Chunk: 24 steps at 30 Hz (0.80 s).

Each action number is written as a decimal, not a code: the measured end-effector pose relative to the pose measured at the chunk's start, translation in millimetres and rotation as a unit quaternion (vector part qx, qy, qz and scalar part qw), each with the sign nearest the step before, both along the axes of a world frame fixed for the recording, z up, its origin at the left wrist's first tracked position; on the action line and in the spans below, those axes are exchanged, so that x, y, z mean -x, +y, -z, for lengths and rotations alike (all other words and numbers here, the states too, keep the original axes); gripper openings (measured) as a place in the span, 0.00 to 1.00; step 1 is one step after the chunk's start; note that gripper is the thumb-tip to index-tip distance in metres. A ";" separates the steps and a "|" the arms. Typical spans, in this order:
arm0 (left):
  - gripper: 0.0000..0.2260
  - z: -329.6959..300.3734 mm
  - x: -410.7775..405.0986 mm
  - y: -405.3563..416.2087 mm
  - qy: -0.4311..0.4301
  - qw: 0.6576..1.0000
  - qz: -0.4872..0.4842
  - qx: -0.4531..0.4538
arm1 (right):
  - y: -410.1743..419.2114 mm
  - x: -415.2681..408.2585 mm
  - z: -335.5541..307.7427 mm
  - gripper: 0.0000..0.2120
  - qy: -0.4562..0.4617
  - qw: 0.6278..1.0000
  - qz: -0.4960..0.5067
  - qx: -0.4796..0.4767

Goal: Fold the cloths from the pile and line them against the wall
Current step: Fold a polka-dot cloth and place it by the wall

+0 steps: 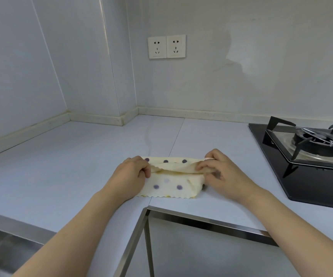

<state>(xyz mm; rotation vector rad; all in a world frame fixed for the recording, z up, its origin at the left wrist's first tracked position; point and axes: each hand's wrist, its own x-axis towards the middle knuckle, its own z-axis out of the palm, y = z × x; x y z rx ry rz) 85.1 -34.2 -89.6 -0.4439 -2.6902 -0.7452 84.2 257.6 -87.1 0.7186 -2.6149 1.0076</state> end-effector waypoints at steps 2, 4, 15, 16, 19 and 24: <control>0.17 1.4 1.2 0.3 -0.004 1.000 0.001 0.002 | -1.0 3.8 0.3 0.11 -0.045 0.999 -0.017 -0.005; 0.16 2.2 2.5 0.3 -0.010 1.000 -0.001 0.002 | -1.4 6.0 0.6 0.10 -0.060 0.996 -0.027 -0.055; 0.17 2.0 3.7 1.7 -0.015 1.000 -0.005 -0.008 | 3.2 11.3 -2.3 0.17 -0.102 0.988 -0.013 0.115; 0.17 1.7 3.4 2.2 -0.015 1.000 -0.008 -0.006 | 3.0 10.3 -2.3 0.13 -0.103 0.989 -0.019 0.107; 0.16 0.8 2.3 3.5 -0.006 1.000 -0.013 -0.003 | 5.4 4.6 0.9 0.07 -0.084 0.995 -0.039 0.038; 0.16 1.5 2.6 1.5 0.002 1.000 -0.010 -0.007 | 16.0 -14.7 -8.9 0.12 -0.041 0.996 -0.067 -0.052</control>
